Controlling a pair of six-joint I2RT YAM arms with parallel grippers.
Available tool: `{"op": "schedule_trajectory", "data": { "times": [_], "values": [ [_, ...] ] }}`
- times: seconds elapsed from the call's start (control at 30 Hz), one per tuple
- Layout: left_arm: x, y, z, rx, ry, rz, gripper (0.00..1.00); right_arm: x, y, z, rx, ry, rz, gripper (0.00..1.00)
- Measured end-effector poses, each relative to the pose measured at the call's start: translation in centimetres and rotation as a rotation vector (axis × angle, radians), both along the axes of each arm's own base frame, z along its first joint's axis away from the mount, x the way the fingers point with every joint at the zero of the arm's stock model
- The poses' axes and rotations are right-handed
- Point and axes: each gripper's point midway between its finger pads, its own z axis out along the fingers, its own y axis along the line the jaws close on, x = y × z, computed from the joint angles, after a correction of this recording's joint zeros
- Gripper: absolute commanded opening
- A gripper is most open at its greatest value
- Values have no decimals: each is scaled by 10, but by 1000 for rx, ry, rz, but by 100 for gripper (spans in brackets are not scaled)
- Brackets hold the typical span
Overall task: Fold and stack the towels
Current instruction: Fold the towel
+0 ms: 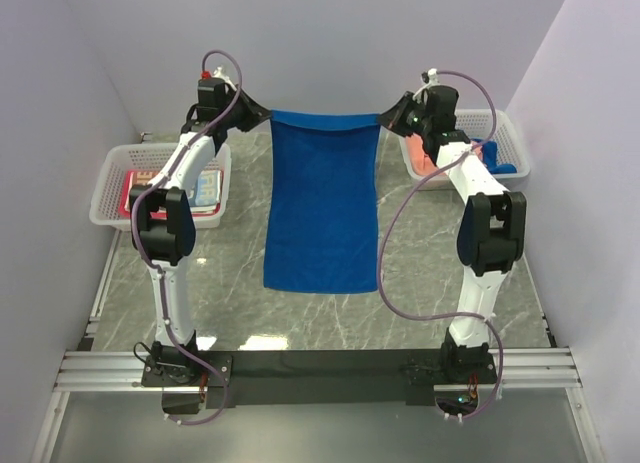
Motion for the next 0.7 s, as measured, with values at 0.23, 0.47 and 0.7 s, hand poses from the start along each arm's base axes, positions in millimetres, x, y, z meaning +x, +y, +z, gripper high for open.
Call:
{"op": "schedule_trajectory", "data": {
  "times": [0.23,0.47,0.7],
  "values": [
    [-29,-4,-47,-19,142,-62,1,-49,1,-48,18,151,18,0],
    [-93,0,-88,-10,349,-82,1,-110,-3,-71,25,275,21,0],
    [-160,8,-80,-3,404,-93,1,-174,-8,-72,27,313,25,0]
  ]
}}
